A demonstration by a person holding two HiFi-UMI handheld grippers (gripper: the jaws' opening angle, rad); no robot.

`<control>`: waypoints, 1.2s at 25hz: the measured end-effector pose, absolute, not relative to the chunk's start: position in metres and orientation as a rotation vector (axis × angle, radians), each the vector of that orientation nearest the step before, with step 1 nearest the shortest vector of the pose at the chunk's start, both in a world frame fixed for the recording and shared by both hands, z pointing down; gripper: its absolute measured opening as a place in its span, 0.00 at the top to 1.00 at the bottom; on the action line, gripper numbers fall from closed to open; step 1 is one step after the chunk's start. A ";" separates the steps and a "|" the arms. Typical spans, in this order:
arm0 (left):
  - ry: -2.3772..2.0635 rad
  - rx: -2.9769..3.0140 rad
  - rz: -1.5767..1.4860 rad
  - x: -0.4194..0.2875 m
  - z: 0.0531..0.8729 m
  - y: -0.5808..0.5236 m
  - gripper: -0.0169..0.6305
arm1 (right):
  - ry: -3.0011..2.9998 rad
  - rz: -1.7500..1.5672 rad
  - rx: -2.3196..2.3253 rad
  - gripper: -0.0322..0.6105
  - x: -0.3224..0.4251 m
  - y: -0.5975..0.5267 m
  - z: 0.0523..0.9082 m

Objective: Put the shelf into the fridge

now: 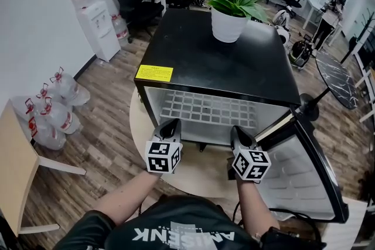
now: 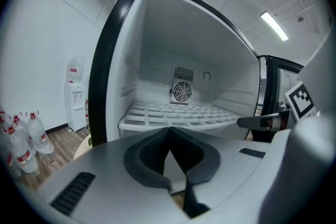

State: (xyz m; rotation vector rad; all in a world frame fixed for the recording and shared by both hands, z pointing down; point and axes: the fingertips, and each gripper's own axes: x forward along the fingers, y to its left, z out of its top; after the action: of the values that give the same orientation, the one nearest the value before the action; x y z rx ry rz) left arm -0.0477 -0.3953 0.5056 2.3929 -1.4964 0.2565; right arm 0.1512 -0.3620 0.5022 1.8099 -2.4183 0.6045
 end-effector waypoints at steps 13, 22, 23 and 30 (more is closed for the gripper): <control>-1.491 2.397 0.302 -0.045 0.505 -0.409 0.97 | -2.391 0.580 1.820 0.94 0.154 -0.376 0.502; -1.381 2.470 0.268 -0.042 0.497 -0.396 0.97 | -2.379 0.545 1.848 0.94 0.150 -0.365 0.489; -1.367 2.482 0.247 -0.042 0.493 -0.392 0.97 | -2.380 0.536 1.843 0.94 0.150 -0.362 0.487; -1.249 2.575 0.031 -0.052 0.446 -0.363 0.97 | -2.464 0.452 1.917 0.94 0.146 -0.326 0.448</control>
State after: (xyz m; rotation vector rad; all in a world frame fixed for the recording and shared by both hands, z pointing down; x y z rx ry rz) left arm -0.0523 -0.3629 0.4455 2.5755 -1.2488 0.0309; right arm 0.1460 -0.3264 0.4483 1.9168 -2.4635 0.4518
